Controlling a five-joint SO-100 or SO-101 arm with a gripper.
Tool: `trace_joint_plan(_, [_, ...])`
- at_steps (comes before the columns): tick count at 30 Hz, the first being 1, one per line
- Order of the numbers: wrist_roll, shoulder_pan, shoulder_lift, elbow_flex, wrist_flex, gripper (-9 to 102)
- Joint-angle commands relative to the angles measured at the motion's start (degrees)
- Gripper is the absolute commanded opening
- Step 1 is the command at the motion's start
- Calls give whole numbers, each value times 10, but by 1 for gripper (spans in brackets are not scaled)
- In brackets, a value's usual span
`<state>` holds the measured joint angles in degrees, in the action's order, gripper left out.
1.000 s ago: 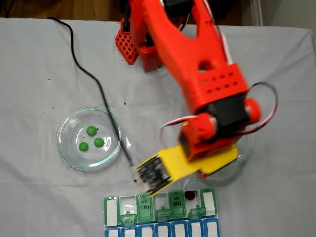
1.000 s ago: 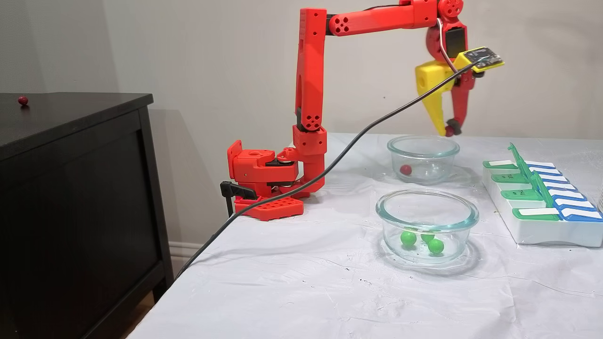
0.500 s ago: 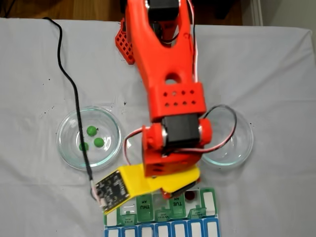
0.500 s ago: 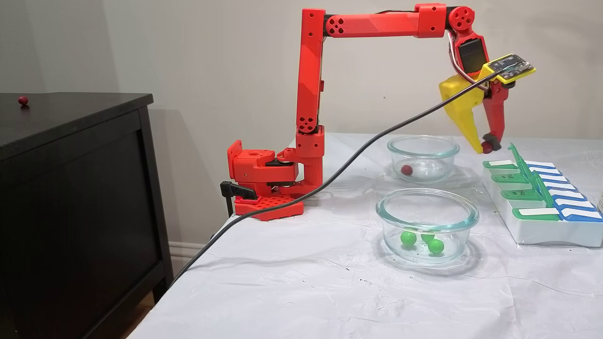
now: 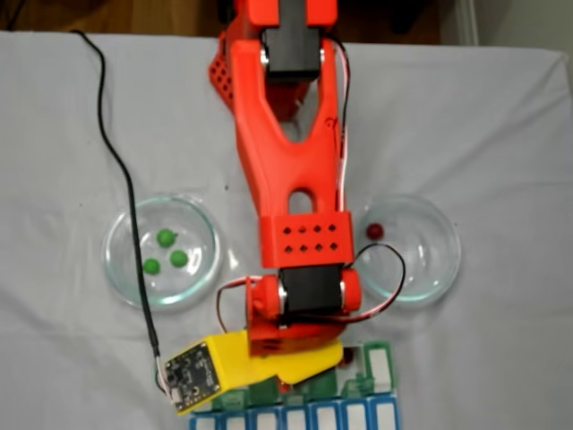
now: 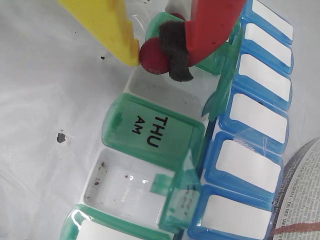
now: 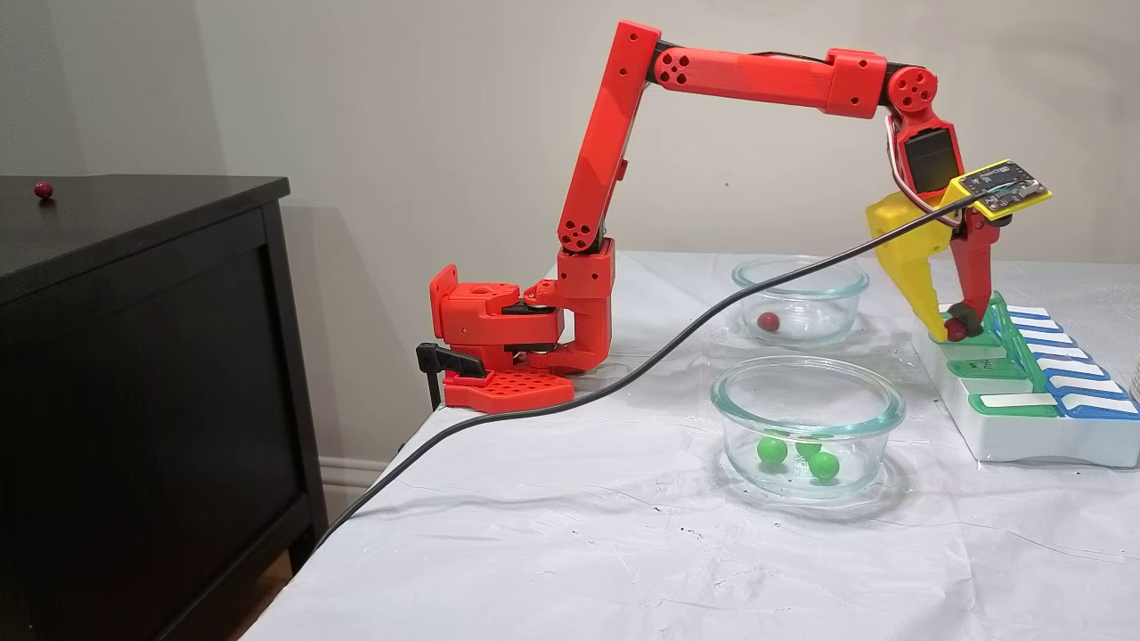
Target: Sort medicines into box.
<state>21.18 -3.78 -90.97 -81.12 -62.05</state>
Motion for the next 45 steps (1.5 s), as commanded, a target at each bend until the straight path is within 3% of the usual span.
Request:
trace_joint_plan(1, [2, -2, -10, 70, 7, 0])
trace_joint_plan(2, [4, -2, -6, 72, 6, 1])
trace_joint_plan(5, [13, -5, 9, 83, -19, 22])
trace_joint_plan(8, [19, -9, 11, 86, -33, 30])
trace_joint_plan(18, [8, -30, -104, 62, -68, 25])
trace_joint_plan(23, [20, -91, -202, 69, -125, 0])
trace_joint_plan(28, [31, -177, -244, 59, -247, 0])
trace_joint_plan(37, [58, -302, -239, -101, -229, 0])
trace_joint_plan(45, [174, -301, -170, -121, -163, 9])
